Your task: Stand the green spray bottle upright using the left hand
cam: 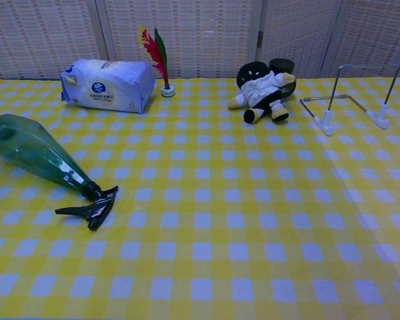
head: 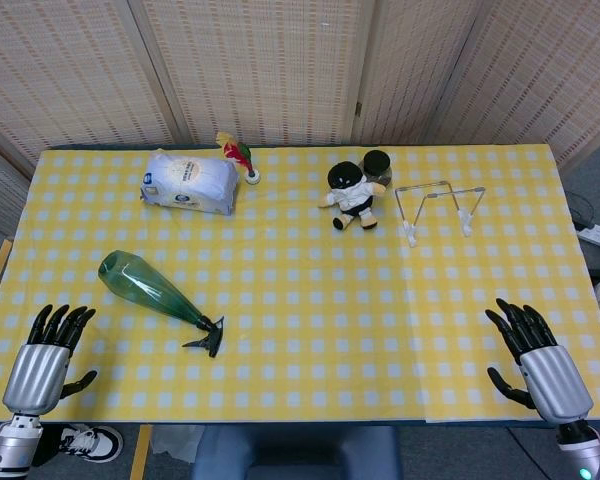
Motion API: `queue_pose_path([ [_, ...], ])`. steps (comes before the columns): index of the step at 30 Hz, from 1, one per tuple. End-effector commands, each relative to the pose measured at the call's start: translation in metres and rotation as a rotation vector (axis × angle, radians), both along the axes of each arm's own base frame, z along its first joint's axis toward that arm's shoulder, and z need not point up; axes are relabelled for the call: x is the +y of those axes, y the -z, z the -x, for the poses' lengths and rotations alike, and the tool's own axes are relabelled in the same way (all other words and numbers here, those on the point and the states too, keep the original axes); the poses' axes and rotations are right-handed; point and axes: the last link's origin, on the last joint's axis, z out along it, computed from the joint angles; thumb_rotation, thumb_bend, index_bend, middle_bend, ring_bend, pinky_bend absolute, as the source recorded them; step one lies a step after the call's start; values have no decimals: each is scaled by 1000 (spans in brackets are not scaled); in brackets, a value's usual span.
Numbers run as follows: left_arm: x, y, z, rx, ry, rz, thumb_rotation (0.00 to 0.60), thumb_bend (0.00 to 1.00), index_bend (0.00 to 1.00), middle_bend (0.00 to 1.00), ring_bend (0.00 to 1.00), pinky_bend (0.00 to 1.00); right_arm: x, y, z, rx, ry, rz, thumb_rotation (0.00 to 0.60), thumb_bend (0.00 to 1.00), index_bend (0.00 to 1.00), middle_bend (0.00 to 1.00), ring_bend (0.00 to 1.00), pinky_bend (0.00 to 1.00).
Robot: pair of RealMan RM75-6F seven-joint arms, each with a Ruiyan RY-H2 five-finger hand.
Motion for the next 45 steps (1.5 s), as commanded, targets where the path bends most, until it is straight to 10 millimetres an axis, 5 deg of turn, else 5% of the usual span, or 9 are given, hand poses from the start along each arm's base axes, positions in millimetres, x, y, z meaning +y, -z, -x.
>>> queue_pose_path([
  [1, 0, 1, 0, 2, 2, 6, 600, 172, 153, 182, 114, 0, 1, 0, 0, -1, -1, -2, 600, 366, 0, 0, 0, 0],
  [7, 1, 9, -8, -33, 59, 54, 600, 171, 140, 182, 113, 30, 6, -5, -1, -2, -2, 15, 600, 366, 0, 0, 0, 0],
  [11, 6, 21, -20, -78, 169, 95, 600, 172, 138, 252, 180, 228, 11, -5, -2, -2, -14, 18, 600, 365, 0, 0, 0, 0],
  [13, 10, 26, -27, -90, 231, 65, 600, 173, 158, 430, 365, 483, 12, -7, -2, -6, -12, 21, 600, 365, 0, 0, 0, 0],
  [15, 15, 34, -38, -102, 298, 71, 600, 175, 213, 746, 695, 824, 12, -10, 0, -11, -7, 29, 600, 366, 0, 0, 0, 0],
  [17, 21, 43, -46, -103, 328, 136, 600, 178, 268, 947, 915, 979, 11, -12, 0, -15, -8, 36, 600, 366, 0, 0, 0, 0],
  [24, 56, 76, -81, -101, 339, 278, 600, 178, 463, 1000, 1000, 1000, 9, -11, -1, -24, -16, 34, 600, 366, 0, 0, 0, 0],
  [33, 90, 102, -117, -34, 366, 265, 600, 217, 541, 1000, 1000, 1000, 6, -16, -1, -58, -34, 58, 600, 366, 0, 0, 0, 0],
  [45, 127, 123, -109, 139, 252, 236, 600, 228, 497, 1000, 1000, 1000, -2, -23, 5, -82, -7, 80, 600, 366, 0, 0, 0, 0],
])
